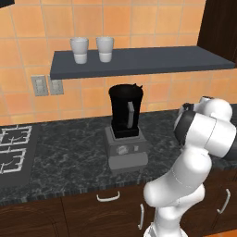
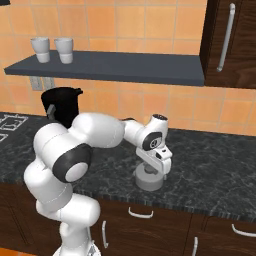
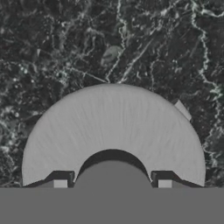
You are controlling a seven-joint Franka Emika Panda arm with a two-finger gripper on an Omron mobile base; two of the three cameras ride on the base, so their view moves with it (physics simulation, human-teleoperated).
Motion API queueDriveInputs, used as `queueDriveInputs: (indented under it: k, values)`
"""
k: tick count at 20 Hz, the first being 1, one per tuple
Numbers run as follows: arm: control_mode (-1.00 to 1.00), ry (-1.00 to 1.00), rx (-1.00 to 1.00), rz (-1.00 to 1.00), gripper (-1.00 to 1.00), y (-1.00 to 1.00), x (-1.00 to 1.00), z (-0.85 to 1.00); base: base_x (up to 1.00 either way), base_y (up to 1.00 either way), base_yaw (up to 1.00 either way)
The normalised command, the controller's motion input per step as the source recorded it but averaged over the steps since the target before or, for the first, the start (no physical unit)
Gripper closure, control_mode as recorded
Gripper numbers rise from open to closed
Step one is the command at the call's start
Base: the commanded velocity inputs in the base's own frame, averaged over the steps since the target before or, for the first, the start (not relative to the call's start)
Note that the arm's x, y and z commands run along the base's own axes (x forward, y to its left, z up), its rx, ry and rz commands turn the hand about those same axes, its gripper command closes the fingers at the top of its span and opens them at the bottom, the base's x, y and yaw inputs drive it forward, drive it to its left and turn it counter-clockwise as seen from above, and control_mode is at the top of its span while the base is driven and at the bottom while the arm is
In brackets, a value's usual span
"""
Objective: Close the lid blender by securely placing the lid on top.
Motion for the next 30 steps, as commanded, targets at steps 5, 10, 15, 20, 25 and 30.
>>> queueDriveInputs:
  k: [5, 10, 15, 20, 25, 30]
  values:
    - [-1.00, 0.00, 0.02, 0.00, 1.00, 0.00, -0.05, 0.32, 0.00, 0.00, 0.00]
    - [-1.00, -0.15, 0.01, -0.05, 1.00, 0.07, -0.21, 0.99, 0.00, 0.00, 0.00]
    - [-1.00, -0.24, 0.00, -0.15, 1.00, 0.37, 0.00, 1.00, 0.00, 0.00, 0.00]
    - [-1.00, -0.31, -0.05, -0.12, 1.00, 0.60, 0.11, 1.00, 0.00, 0.00, 0.00]
    - [-1.00, -0.41, -0.13, -0.14, 1.00, 0.61, 0.08, 1.00, 0.00, 0.00, 0.00]
    - [-1.00, -0.32, -0.10, -0.14, 1.00, 0.43, 0.00, 1.00, 0.00, 0.00, 0.00]
